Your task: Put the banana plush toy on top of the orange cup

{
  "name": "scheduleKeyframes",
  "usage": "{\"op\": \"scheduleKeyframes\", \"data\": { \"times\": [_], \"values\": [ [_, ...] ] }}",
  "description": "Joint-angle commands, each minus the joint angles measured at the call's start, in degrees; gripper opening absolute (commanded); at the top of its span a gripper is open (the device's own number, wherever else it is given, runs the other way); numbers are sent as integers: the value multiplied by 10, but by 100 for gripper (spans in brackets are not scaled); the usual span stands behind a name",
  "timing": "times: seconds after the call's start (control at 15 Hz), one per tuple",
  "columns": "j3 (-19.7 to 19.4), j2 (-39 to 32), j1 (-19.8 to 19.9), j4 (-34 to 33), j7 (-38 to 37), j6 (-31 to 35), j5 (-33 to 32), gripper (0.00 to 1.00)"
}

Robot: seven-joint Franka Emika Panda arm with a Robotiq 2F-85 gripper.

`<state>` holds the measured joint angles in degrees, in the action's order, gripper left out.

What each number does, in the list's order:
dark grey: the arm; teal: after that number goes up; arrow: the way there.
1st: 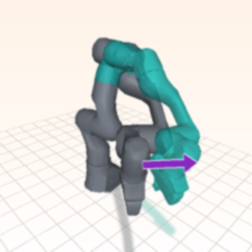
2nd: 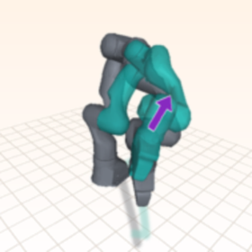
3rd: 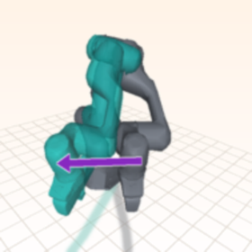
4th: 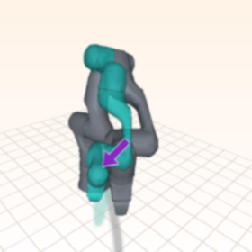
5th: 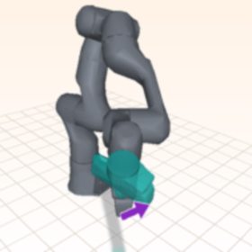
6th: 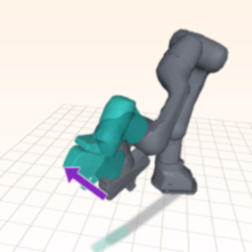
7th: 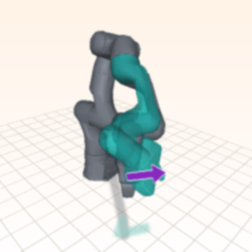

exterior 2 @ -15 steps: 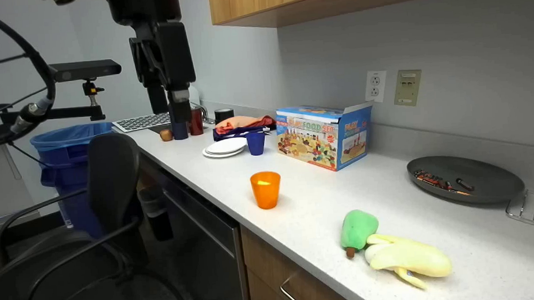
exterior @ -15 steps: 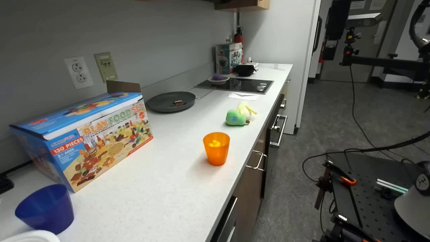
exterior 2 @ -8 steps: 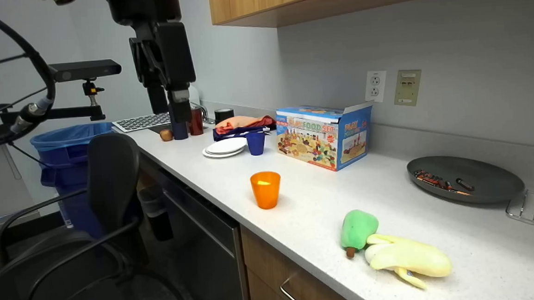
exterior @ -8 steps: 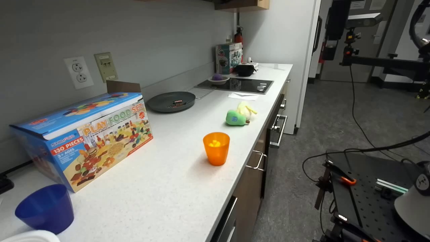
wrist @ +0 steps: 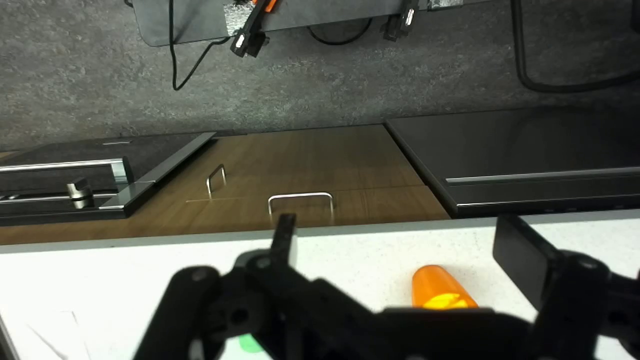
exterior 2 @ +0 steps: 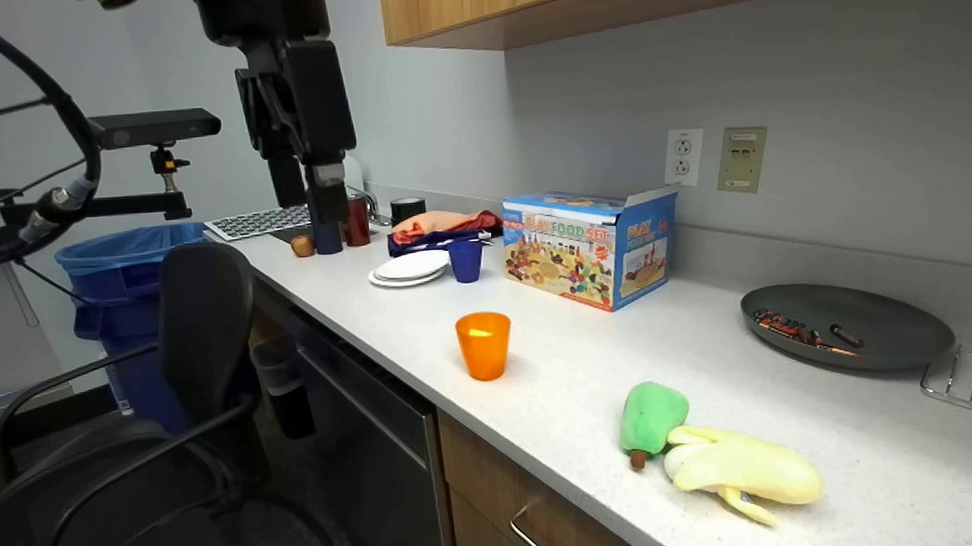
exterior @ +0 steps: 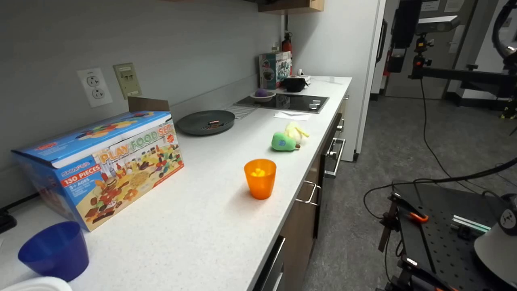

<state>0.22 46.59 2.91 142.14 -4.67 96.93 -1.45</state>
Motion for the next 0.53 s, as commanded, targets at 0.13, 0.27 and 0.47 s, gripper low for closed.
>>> {"op": "scheduleKeyframes", "data": {
  "times": [0.13,0.27,0.47],
  "values": [
    [2,0,2,0,-6,5,-3,100],
    [5,1,6,3,-14,11,-6,100],
    [10,2,12,5,-42,22,-6,100]
  ]
}}
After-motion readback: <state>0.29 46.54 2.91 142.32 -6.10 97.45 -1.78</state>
